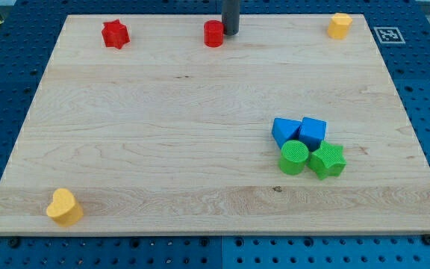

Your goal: Slide the red star close towards the left of the red circle

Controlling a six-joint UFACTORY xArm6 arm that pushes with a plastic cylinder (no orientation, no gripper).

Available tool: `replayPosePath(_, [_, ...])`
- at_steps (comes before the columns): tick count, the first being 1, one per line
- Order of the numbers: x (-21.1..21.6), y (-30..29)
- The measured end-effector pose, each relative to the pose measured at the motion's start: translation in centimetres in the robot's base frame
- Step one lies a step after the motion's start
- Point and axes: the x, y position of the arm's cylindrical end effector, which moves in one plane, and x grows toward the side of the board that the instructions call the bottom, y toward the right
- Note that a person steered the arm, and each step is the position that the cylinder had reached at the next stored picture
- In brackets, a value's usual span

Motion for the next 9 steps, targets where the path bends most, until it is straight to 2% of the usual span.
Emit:
replayPosePath(3, [0.4,-4.3])
replayPosePath(4, [-0.9,-6.5])
replayPosePath(5, [-3.0,-10.3])
replayPosePath(7, [-3.9,-22.3])
replayPosePath(9, [-0.8,-23.6])
